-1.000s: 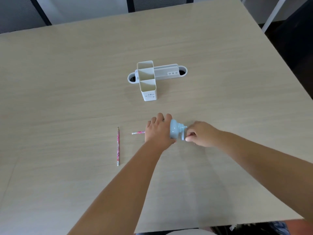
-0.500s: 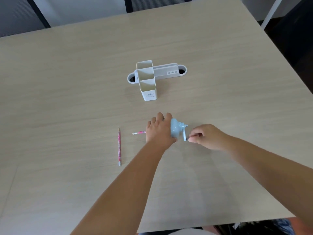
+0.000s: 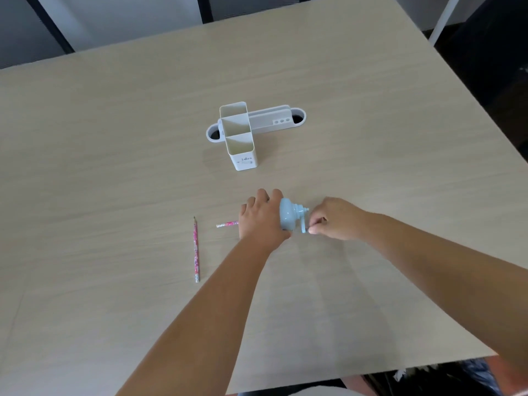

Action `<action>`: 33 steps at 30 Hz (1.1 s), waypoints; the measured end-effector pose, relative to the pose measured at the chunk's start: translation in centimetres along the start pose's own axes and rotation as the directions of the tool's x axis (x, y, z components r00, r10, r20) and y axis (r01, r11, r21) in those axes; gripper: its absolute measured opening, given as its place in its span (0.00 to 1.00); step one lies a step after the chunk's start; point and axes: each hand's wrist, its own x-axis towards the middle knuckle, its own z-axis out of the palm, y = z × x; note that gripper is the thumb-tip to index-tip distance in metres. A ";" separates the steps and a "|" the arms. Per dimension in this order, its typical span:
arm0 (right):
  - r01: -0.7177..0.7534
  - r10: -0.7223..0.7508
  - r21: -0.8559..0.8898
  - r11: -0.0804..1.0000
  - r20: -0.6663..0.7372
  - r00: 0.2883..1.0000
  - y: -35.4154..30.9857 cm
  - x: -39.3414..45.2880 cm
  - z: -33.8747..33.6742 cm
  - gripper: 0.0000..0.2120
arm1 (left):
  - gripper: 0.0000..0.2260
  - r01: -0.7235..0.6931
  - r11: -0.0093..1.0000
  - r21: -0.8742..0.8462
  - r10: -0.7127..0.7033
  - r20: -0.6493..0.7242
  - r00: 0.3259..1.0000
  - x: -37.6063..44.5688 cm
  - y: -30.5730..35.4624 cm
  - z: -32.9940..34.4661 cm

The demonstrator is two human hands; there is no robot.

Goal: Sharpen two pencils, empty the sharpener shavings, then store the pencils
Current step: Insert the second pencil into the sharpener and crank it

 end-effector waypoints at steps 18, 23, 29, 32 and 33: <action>-0.012 0.003 -0.109 0.994 -0.077 0.997 0.4 0.7 0.6 0.09 | 0.33 -0.011 1.000 0.014 0.012 -0.013 1.000 0.0 -0.1 -0.1; -0.096 0.090 -0.046 0.994 -0.126 0.988 0.5 -0.3 1.3 0.10 | 0.40 -0.023 0.995 -0.101 0.021 -0.018 1.000 -0.5 -0.1 -0.2; -0.037 0.072 0.105 0.994 -0.348 0.935 -1.1 -1.4 -0.6 0.21 | 0.39 -0.115 0.913 -0.392 0.026 -0.225 0.974 -2.5 -2.1 -2.4; 0.121 -0.075 0.144 0.982 -0.290 0.954 -4.5 -0.8 -1.2 0.23 | 0.25 0.118 0.917 -0.382 -0.206 -0.198 0.958 -3.9 -4.2 -2.4; 0.157 -0.125 0.117 0.981 -0.245 0.961 -5.6 -0.4 -1.1 0.24 | 0.21 0.192 0.919 -0.343 -0.260 -0.166 0.951 -4.3 -4.8 -2.1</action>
